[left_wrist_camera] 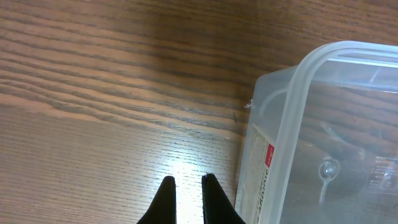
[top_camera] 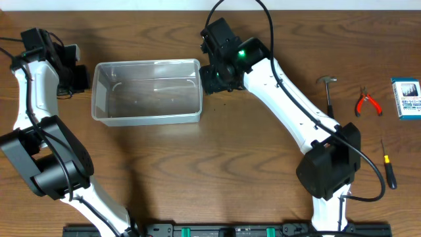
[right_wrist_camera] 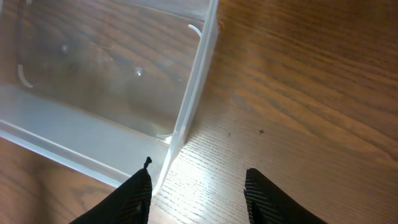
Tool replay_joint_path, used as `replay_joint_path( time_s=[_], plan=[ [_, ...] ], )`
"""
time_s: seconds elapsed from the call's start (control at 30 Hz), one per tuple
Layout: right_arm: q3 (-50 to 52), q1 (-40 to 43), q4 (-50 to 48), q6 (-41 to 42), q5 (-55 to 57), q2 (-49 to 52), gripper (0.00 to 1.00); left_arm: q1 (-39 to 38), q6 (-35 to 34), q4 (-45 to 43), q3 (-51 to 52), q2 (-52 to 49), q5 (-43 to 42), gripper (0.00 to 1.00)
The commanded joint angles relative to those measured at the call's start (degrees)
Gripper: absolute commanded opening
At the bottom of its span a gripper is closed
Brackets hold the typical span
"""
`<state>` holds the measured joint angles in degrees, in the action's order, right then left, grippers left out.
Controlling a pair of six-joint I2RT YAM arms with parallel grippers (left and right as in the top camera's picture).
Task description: Pack container
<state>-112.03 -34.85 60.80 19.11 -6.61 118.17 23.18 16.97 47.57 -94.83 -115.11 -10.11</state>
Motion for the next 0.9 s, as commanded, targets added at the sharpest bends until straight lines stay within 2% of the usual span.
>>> replay_joint_path(
  time_s=[0.0, 0.87],
  plan=[
    [-0.68, -0.68, 0.11, 0.79, 0.15, 0.28, 0.50, 0.09, 0.33, 0.35, 0.87, -2.01, 0.66, 0.06],
    [-0.68, -1.46, 1.49, 2.08, 0.13, 3.58, 0.51, 0.09, 0.35, 1.86, 0.85, -4.50, 0.20, 0.06]
  ],
)
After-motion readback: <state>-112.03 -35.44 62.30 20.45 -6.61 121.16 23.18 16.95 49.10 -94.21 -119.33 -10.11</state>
